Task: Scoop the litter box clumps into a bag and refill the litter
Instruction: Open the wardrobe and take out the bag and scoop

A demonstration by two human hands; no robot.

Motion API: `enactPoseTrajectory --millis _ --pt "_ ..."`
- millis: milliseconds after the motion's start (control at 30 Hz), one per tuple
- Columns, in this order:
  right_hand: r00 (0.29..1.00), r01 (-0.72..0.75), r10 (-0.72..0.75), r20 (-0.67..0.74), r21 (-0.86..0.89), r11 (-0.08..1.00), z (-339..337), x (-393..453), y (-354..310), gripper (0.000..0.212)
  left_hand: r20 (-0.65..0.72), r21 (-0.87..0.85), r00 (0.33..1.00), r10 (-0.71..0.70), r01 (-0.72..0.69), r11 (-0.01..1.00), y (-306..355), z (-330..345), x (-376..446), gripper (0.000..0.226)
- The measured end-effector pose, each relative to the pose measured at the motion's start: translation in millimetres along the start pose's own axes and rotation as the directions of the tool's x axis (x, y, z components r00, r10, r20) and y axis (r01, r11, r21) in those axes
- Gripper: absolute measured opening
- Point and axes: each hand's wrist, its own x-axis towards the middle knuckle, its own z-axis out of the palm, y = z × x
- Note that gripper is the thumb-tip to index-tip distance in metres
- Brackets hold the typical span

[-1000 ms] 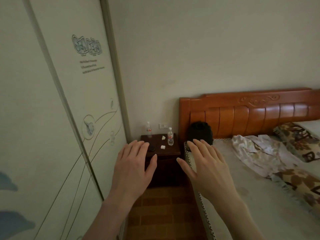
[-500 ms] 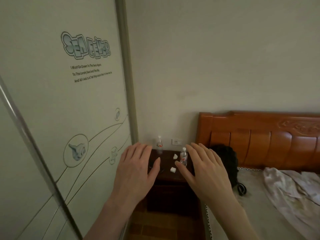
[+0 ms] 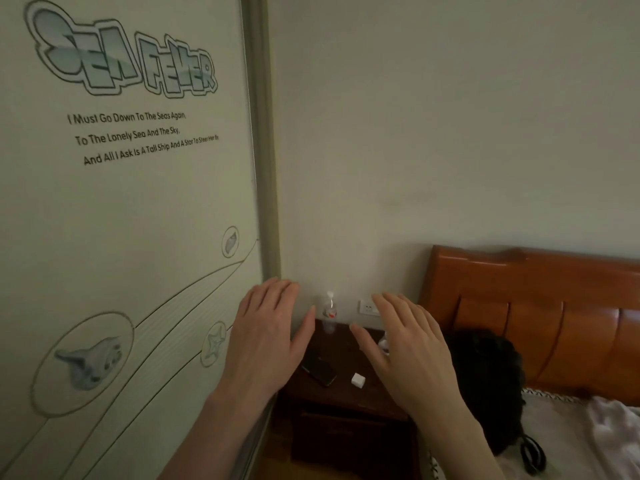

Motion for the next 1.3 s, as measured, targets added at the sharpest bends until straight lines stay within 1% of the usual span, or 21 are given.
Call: enactPoseTrajectory --millis 100,233,367,533,700,767,867,1033,1133,1200,1300 --pt "1.000 0.005 -0.004 -0.015 0.026 1.000 26.3 44.1 1.9 0.071 -0.022 -0.009 1.000 -0.014 0.014 1.000 -16.9 24.0 38.7 0.056" --pt "0.998 0.043 -0.040 -0.038 0.063 0.997 61.6 97.6 2.9 0.068 -0.042 0.026 0.998 -0.037 0.038 0.999 -43.9 53.0 79.2 0.056" --pt "0.997 0.082 -0.081 -0.015 0.073 0.994 91.7 146.1 4.4 0.068 -0.030 0.079 0.997 -0.075 0.078 0.994 -70.2 73.9 110.6 0.055" --pt "0.990 0.129 -0.135 0.034 0.133 0.983 125.6 210.4 0.8 0.074 -0.003 0.129 0.991 -0.132 0.131 0.983 -100.0 96.9 153.0 0.060" --pt "0.977 0.202 -0.211 0.010 0.239 0.950 162.7 285.2 -8.2 0.081 -0.076 0.189 0.983 -0.170 0.181 0.965 -130.9 122.1 204.4 0.057" --pt "0.965 0.250 -0.260 0.000 0.286 0.925 182.1 316.4 -11.3 0.081 -0.132 0.224 0.976 -0.175 0.201 0.953 -145.4 133.8 222.9 0.055" --pt "0.944 0.309 -0.331 0.003 0.351 0.884 207.7 363.2 -16.5 0.079 -0.203 0.268 0.952 -0.230 0.280 0.922 -163.5 147.6 245.8 0.054" --pt "0.908 0.385 -0.417 -0.022 0.433 0.815 240.5 428.7 -28.3 0.081 -0.278 0.349 0.916 -0.289 0.376 0.858 -187.4 166.8 275.6 0.052" --pt "0.879 0.448 -0.469 -0.090 0.492 0.746 262.8 461.2 -41.9 0.077 -0.345 0.400 0.889 -0.302 0.430 0.809 -198.0 169.3 286.1 0.050" --pt "0.843 0.510 -0.519 -0.140 0.512 0.691 278.4 478.3 -57.1 0.072 -0.389 0.439 0.871 -0.300 0.462 0.771 -204.9 166.2 288.2 0.051" --pt "0.790 0.583 -0.573 -0.218 0.555 0.593 292.5 497.1 -87.6 0.071 -0.438 0.489 0.849 -0.295 0.500 0.715 -214.5 154.9 288.5 0.050"
